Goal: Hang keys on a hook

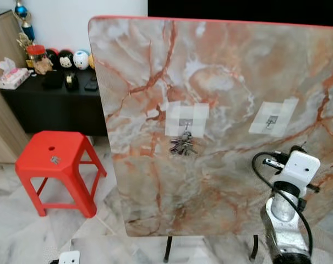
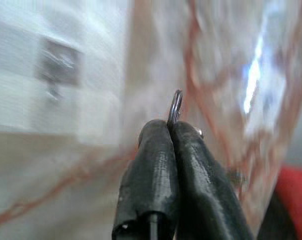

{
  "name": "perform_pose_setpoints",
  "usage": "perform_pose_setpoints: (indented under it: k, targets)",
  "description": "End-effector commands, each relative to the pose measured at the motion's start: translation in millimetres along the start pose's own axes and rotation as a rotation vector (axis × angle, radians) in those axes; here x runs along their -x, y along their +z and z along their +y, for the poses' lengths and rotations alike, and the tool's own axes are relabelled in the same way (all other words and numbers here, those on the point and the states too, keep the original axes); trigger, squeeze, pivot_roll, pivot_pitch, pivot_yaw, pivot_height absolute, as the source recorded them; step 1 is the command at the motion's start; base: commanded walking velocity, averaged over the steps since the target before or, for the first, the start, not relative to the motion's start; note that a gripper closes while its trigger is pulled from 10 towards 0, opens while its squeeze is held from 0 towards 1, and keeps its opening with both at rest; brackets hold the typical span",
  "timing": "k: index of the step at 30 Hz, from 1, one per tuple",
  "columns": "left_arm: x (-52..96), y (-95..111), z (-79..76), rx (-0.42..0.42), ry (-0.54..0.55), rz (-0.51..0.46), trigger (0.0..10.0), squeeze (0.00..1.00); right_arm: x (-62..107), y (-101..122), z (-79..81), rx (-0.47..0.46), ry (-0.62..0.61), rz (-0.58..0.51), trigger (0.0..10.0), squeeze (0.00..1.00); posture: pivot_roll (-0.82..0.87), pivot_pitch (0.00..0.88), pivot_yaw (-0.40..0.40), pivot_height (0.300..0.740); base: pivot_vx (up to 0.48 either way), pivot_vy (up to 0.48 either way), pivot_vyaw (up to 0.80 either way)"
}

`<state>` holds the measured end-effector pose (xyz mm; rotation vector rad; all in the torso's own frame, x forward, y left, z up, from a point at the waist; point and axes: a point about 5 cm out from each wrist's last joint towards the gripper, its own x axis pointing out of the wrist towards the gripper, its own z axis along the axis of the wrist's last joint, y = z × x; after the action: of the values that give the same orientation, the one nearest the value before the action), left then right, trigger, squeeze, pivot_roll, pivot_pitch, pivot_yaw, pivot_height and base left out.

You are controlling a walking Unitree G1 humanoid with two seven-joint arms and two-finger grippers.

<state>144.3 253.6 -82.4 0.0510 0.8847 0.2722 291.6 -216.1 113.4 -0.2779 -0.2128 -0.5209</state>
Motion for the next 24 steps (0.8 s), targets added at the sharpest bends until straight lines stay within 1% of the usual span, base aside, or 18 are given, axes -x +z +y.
perform_pose_setpoints:
  k: [1,3,5,7,9,12,13,16,24]
  targets:
    - [0.8,-4.4,-1.4,0.003,-0.009,0.022,10.0,0.0,0.1,12.1,7.8,0.067,0.045,-0.074,10.0,0.0,0.13,0.0,-0.068,0.74,0.0,0.0,0.0]
    - [0.8,-4.4,-0.8,0.004,-0.008,0.023,10.0,0.0,0.4,13.9,11.9,0.122,0.064,-0.094,10.0,0.0,0.13,0.0,-0.069,0.74,0.0,0.0,0.0]
    - [1.0,-4.7,0.1,0.005,-0.007,0.024,10.0,0.0,-0.2,10.9,15.7,0.158,0.071,-0.066,10.0,0.0,0.13,0.0,-0.07,0.74,0.0,0.0,0.0]
    - [1.0,-4.9,0.4,0.006,-0.007,0.025,10.0,0.0,-0.2,10.1,15.7,0.177,0.059,-0.056,10.0,0.0,0.13,0.0,-0.072,0.74,0.0,0.0,0.0]
    - [1.0,-5.2,-0.2,0.01,-0.007,0.028,10.0,0.0,-0.5,13.4,15.4,0.233,0.061,-0.087,10.0,0.0,0.13,0.0,-0.071,0.74,0.0,0.0,0.0]
    - [0.7,-4.8,-1.7,0.011,-0.01,0.03,10.0,0.0,-0.3,14.0,15.3,0.243,0.059,-0.089,10.0,0.0,0.13,0.0,-0.072,0.74,0.0,0.0,0.0]
    - [0.1,-4.0,-4.5,0.011,-0.014,0.033,10.0,0.0,-0.1,15.0,14.5,0.267,0.053,-0.097,10.0,0.0,0.13,0.0,-0.072,0.74,0.0,0.0,0.0]
    - [-0.7,-2.6,-8.0,0.01,-0.021,0.035,10.0,0.0,-0.1,15.5,13.3,0.288,0.042,-0.097,10.0,0.0,0.13,0.0,-0.072,0.74,0.0,0.0,0.0]
    - [-0.3,-4.1,-9.0,0.011,-0.023,0.039,10.0,0.0,-1.6,14.2,11.8,0.345,0.026,-0.085,10.0,0.0,0.13,0.0,-0.072,0.74,0.0,0.0,0.0]
